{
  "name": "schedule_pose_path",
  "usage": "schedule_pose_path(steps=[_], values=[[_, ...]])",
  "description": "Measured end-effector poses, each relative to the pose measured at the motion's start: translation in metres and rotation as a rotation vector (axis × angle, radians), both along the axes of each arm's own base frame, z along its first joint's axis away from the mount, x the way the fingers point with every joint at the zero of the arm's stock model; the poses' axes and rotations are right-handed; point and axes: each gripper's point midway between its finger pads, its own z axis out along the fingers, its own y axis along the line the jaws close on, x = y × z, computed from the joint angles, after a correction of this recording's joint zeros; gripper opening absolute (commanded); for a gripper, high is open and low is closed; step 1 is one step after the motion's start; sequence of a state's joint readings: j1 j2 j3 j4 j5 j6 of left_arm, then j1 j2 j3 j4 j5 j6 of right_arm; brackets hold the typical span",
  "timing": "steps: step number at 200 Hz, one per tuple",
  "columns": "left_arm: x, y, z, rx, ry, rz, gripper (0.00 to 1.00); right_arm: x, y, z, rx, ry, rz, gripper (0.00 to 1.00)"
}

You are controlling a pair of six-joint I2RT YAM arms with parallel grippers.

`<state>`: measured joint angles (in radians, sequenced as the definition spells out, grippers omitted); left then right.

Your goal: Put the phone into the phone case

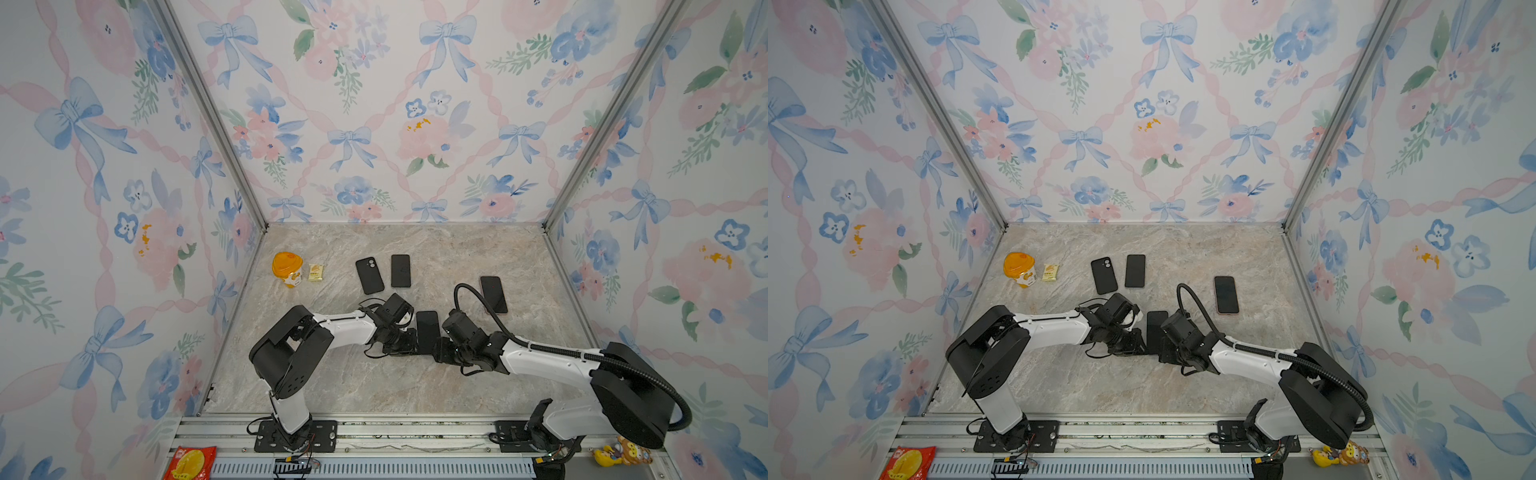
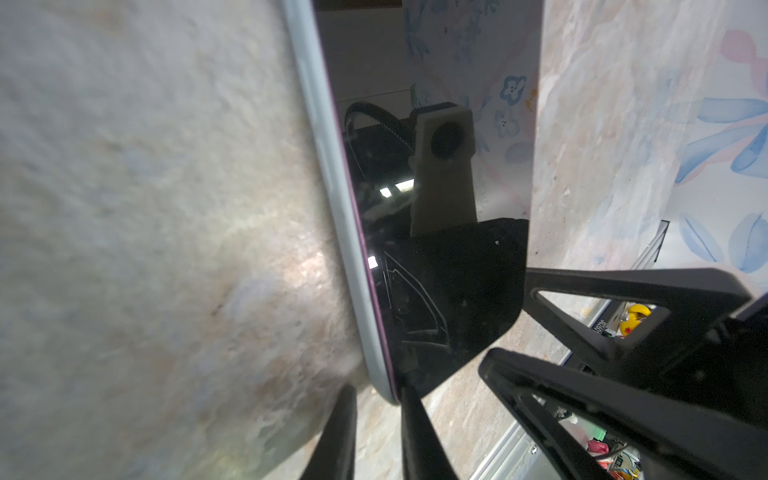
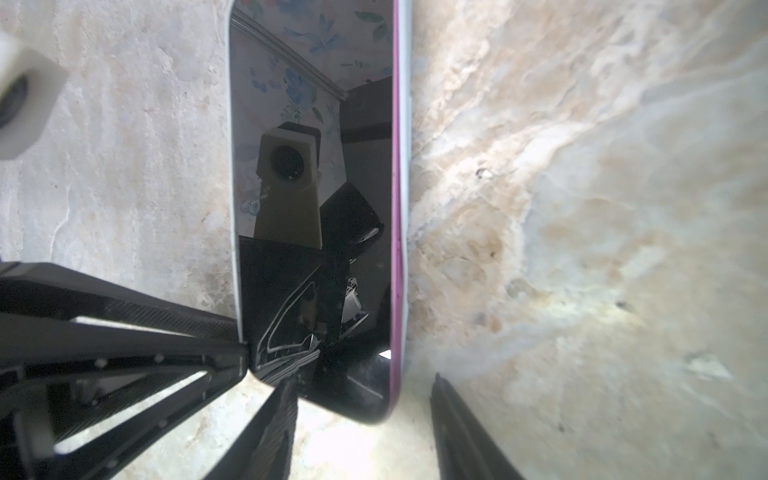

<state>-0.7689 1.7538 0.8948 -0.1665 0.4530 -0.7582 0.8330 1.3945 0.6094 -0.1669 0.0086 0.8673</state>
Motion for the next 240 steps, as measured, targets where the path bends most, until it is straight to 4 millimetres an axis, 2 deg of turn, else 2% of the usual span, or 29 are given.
schedule_pose_path(steps=[38, 102, 144, 190, 219, 240], values=[[0.002, -0.001, 0.0, -0.01, -0.004, -0.003, 0.19, 0.001, -0.001, 0.001, -0.008, -0.001, 0.007, 0.53], [0.005, -0.001, 0.0, -0.018, -0.007, -0.007, 0.16, 0.013, -0.008, 0.008, -0.031, -0.025, 0.027, 0.52], [0.007, -0.001, -0.002, -0.018, -0.006, -0.004, 0.16, 0.017, -0.009, 0.015, -0.031, -0.042, 0.051, 0.49], [0.009, 0.001, 0.001, -0.016, -0.016, 0.006, 0.22, 0.014, -0.009, 0.014, -0.037, -0.036, 0.082, 0.42], [0.015, 0.004, 0.014, -0.072, -0.026, 0.048, 0.31, 0.013, -0.008, 0.014, -0.039, -0.038, 0.101, 0.35], [0.019, 0.002, 0.021, -0.137, -0.024, 0.071, 0.34, 0.012, -0.007, 0.014, -0.038, -0.038, 0.111, 0.31]])
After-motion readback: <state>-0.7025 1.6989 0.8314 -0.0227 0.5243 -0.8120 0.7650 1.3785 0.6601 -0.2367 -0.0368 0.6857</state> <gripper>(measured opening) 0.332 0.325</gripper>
